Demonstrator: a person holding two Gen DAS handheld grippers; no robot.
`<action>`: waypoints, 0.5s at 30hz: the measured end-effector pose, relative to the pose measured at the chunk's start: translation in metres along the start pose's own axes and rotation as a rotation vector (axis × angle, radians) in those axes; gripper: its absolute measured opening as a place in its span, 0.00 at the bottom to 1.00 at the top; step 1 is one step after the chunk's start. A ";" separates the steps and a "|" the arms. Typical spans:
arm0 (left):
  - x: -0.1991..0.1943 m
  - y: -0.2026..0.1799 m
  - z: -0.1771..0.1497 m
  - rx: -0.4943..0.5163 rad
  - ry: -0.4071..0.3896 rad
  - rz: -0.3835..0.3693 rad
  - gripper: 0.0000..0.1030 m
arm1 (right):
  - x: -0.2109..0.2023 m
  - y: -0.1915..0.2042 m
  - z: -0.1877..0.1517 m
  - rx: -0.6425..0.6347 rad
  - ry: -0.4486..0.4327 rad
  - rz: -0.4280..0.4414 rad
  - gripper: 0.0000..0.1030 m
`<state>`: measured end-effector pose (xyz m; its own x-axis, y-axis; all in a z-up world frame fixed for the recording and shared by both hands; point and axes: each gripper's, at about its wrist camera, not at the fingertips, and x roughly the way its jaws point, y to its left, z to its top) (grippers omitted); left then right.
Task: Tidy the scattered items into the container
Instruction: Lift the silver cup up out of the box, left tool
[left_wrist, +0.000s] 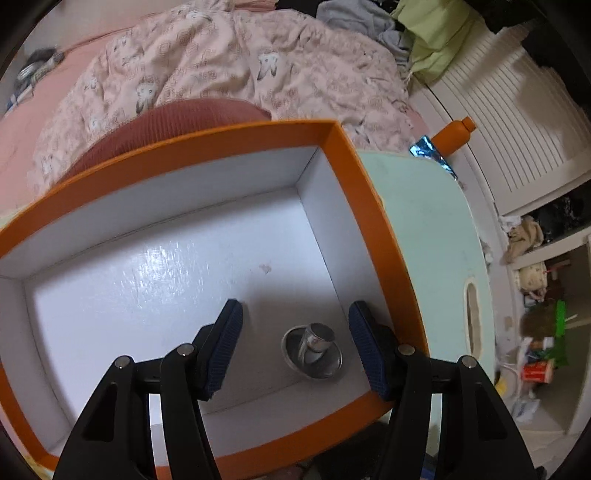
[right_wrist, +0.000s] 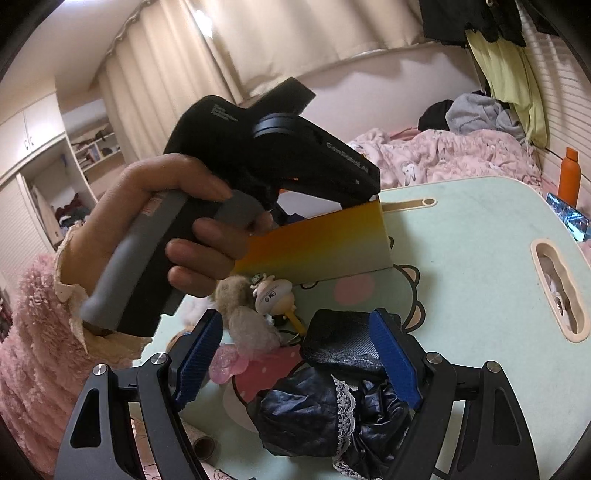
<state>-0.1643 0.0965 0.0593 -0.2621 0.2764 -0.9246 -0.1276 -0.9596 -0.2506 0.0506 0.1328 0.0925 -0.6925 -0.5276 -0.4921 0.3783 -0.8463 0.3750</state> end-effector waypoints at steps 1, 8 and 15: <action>0.000 -0.002 0.000 0.009 -0.002 0.014 0.58 | 0.000 0.000 0.000 0.002 0.000 0.000 0.79; -0.002 0.006 -0.002 0.036 -0.011 0.080 0.57 | -0.002 -0.002 -0.001 0.011 0.001 0.005 0.79; -0.009 0.021 0.000 0.022 0.000 0.047 0.21 | -0.002 -0.002 -0.001 0.011 0.001 0.005 0.80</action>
<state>-0.1647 0.0736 0.0625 -0.2682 0.2307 -0.9353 -0.1364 -0.9702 -0.2002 0.0524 0.1354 0.0919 -0.6901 -0.5319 -0.4908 0.3752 -0.8428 0.3859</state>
